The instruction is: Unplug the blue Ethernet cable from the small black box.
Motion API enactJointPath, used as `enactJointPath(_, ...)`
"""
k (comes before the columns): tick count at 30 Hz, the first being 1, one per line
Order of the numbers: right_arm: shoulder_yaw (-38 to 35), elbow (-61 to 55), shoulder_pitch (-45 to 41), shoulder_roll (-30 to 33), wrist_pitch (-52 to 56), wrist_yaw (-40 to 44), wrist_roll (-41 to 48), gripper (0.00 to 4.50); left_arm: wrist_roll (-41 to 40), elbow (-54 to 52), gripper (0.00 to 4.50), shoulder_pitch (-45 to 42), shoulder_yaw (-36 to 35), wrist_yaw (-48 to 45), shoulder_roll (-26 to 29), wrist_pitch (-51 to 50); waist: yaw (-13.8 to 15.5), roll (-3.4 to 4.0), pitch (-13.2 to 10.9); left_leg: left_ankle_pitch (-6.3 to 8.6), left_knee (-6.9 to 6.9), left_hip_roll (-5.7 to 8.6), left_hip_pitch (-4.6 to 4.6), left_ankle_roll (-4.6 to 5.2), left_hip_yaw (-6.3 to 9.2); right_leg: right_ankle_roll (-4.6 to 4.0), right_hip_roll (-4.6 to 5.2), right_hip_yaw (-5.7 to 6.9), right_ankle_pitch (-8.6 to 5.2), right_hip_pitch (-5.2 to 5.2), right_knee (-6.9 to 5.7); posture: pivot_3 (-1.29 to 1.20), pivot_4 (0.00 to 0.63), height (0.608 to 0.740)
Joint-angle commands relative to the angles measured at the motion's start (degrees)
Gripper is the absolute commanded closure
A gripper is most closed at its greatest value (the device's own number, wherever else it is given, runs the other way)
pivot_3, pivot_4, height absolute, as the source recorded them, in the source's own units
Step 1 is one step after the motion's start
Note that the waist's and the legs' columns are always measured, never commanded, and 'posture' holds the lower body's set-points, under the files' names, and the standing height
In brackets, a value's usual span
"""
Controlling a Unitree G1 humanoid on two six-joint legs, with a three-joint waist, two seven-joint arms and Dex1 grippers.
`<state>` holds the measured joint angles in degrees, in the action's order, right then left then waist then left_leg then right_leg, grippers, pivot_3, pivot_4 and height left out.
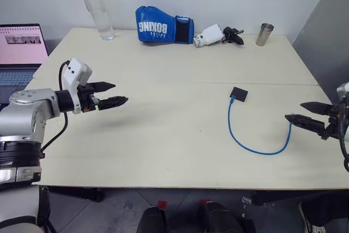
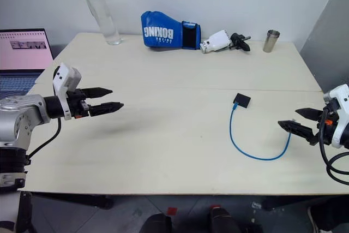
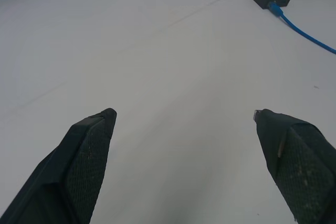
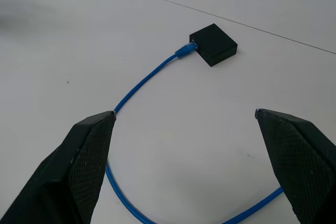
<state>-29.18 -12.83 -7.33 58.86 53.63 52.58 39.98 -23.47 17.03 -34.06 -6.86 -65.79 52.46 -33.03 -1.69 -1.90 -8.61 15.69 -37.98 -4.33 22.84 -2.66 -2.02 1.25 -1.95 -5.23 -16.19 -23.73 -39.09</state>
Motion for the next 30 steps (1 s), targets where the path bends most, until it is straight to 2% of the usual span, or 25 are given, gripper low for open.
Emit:
enactJointPath(1,-0.45,1.31,-1.57,1.21,-2.07,0.68,-0.39,0.0,-0.36,-2.48,0.03,-0.28,-1.87,-0.35,1.27,1.39,0.0,0.0,0.0,0.0,-0.01,0.0,0.0,0.0,-0.01,0.0,0.0,-0.01,0.0,0.0,0.0,0.0,0.15,0.74)
enactJointPath(12,-0.17,-0.86,-2.17,0.06,-0.48,-0.36,1.26,0.0,0.17,-1.37,0.03,-0.62,-1.76,0.01,0.78,3.25,0.02,0.01,0.0,0.0,-0.01,0.0,0.0,0.0,-0.01,0.0,0.0,-0.01,0.0,0.0,-0.01,0.0,0.15,0.74)
enactJointPath(17,-0.22,-6.79,-3.01,-6.33,3.88,-10.13,3.35,0.0,0.59,-4.04,0.03,1.25,-0.28,-0.55,-0.91,6.78,0.01,0.01,0.0,0.0,-0.02,-0.02,-0.01,0.0,0.0,-0.01,0.0,-0.01,0.0,0.0,-0.03,0.0,0.15,0.74)
enactJointPath(19,2.02,-10.8,-3.5,-10.98,5.3,-18.57,0.88,0.0,-0.71,-7.31,0.03,2.08,0.4,-0.67,-2.31,6.08,0.02,0.02,0.0,0.0,-0.01,-0.02,0.0,0.0,0.0,-0.01,0.0,-0.02,0.0,0.01,-0.03,0.0,0.15,0.74)
enactJointPath(23,11.45,-16.94,-6.7,-24.91,8.12,-37.28,-6.15,0.0,-1.67,-15.25,0.03,3.77,3.61,-0.27,-6.27,5.55,0.0,0.0,0.01,0.0,-0.08,-0.03,0.05,-0.01,0.0,-0.01,0.0,-0.05,0.01,-0.02,-0.13,0.0,0.15,0.74)
enactJointPath(30,21.58,-11.22,-12.61,-43.46,5.06,-54.43,-16.94,0.0,2.12,-19.95,0.03,3.95,8.12,4.79,-12.35,8.11,-0.03,0.03,0.01,-0.01,-0.09,0.01,0.11,-0.02,-0.15,-0.04,-0.01,-0.22,-0.02,-0.34,-0.47,0.0,0.15,0.74)
